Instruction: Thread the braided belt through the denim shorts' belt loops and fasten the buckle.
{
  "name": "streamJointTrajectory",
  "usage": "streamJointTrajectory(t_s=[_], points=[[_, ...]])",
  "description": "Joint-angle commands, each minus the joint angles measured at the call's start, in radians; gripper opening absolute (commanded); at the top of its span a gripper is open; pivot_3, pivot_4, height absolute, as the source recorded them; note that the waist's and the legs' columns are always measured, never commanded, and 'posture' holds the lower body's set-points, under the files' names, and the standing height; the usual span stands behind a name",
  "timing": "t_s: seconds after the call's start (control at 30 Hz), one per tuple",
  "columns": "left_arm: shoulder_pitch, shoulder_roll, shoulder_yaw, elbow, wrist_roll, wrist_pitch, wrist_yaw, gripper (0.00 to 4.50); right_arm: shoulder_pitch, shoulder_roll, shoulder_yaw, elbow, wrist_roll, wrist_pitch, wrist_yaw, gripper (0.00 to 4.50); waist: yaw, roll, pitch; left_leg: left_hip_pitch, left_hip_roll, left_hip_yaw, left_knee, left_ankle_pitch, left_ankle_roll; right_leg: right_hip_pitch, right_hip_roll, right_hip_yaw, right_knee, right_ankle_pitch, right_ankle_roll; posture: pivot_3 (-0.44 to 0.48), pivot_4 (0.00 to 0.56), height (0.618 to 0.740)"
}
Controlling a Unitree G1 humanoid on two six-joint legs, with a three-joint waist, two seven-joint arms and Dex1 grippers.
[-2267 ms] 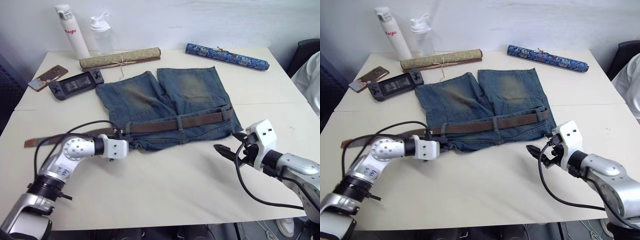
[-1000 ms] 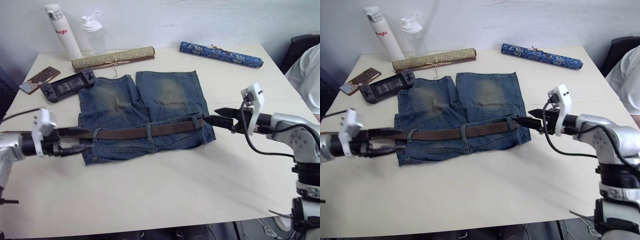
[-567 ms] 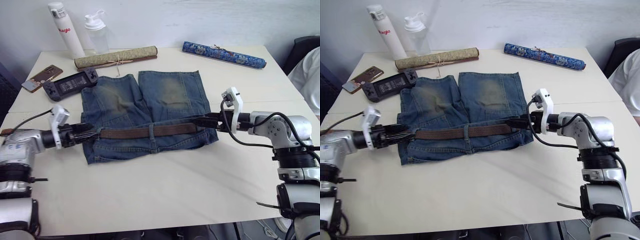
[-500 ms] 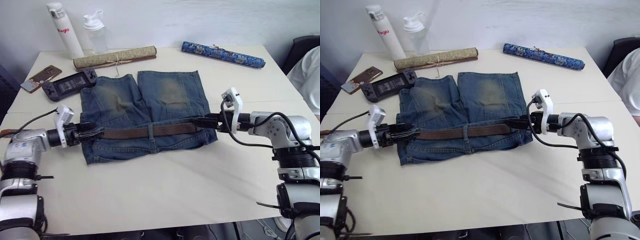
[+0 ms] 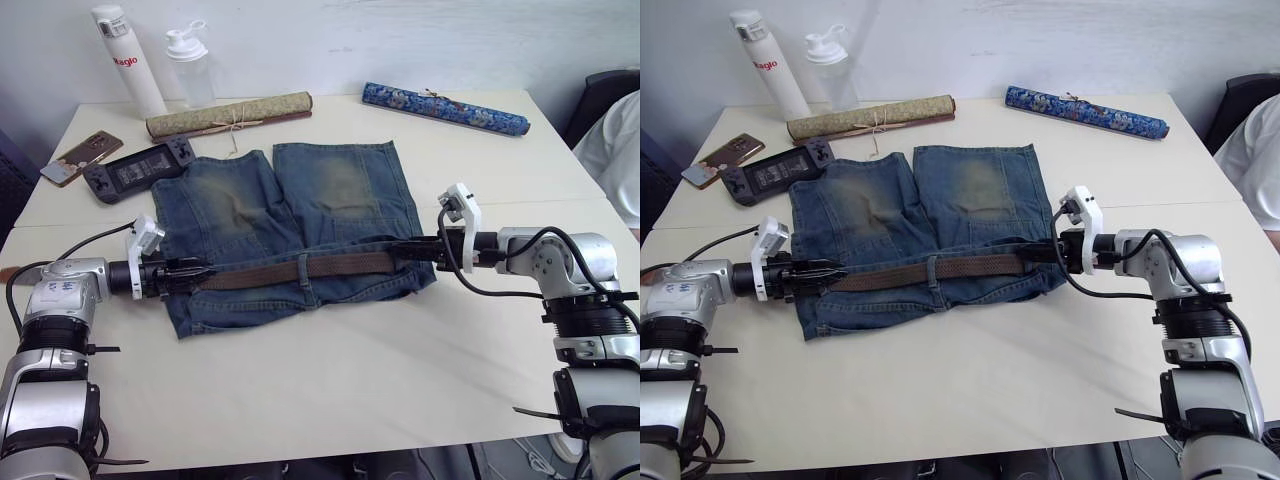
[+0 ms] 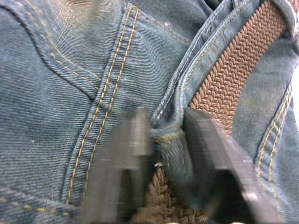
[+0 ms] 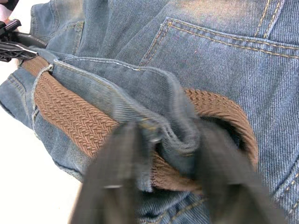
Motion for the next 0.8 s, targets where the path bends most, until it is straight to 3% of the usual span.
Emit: streamJointTrajectory(t_s=[0.03,0.27,0.53,0.6,0.67,0.77,0.8], points=[[0.006,0.008,-0.001,-0.010,0.029,-0.012,-0.007,0.00,0.012,-0.005,-0.020,-0.023,0.010,-0.016,0.030,0.06,0.000,0.000,0.000,0.000,0.000,0.000,0.000,0.000,0.000,0.000,0.000,0.000,0.000,0.000,0.000,0.000,0.150,0.717],[-0.094,-0.043,0.040,0.054,0.046,-0.108,0.108,0.00,-0.013,0.005,-0.047,0.024,-0.054,-0.149,-0.019,0.06,0.007,0.000,0.000,0.000,0.000,0.000,0.002,0.000,0.000,0.000,-0.001,0.000,0.001,0.000,0.000,0.000,0.150,0.717],[-0.181,-0.091,0.098,0.132,0.077,-0.408,0.277,0.00,0.025,0.018,-0.134,-0.053,-0.091,-0.372,-0.091,0.06,0.002,0.000,0.000,-0.008,0.000,0.001,0.006,0.000,0.000,-0.009,-0.002,-0.001,0.008,0.000,0.000,0.000,0.150,0.717],[-0.153,-0.091,0.140,0.059,0.027,-0.410,0.265,0.00,0.074,0.016,-0.188,-0.161,-0.043,-0.388,-0.088,0.06,0.003,0.000,0.000,-0.017,0.001,0.000,0.011,0.000,0.000,-0.016,-0.002,-0.004,0.011,0.000,0.000,0.000,0.150,0.717],[-0.033,-0.077,0.182,-0.161,-0.053,-0.342,0.212,0.00,0.173,0.000,-0.270,-0.353,0.064,-0.360,-0.050,0.06,0.001,0.000,0.000,-0.017,0.000,0.000,0.010,0.000,0.001,-0.016,-0.003,-0.009,0.011,0.000,0.000,0.000,0.150,0.717],[0.268,-0.033,0.251,-0.599,-0.166,-0.204,0.187,0.00,0.421,-0.063,-0.394,-0.664,0.247,-0.285,0.037,0.06,-0.004,0.000,0.000,-0.017,0.001,0.000,0.009,-0.002,0.002,-0.016,-0.004,-0.013,0.009,0.000,0.000,0.000,0.150,0.717],[0.371,-0.030,0.271,-0.716,-0.158,-0.235,0.194,0.00,0.500,-0.084,-0.419,-0.736,0.278,-0.273,0.052,0.06,-0.004,0.000,0.001,-0.015,0.002,-0.001,0.009,-0.003,0.003,-0.013,-0.005,-0.012,0.009,0.000,0.000,0.000,0.150,0.717]])
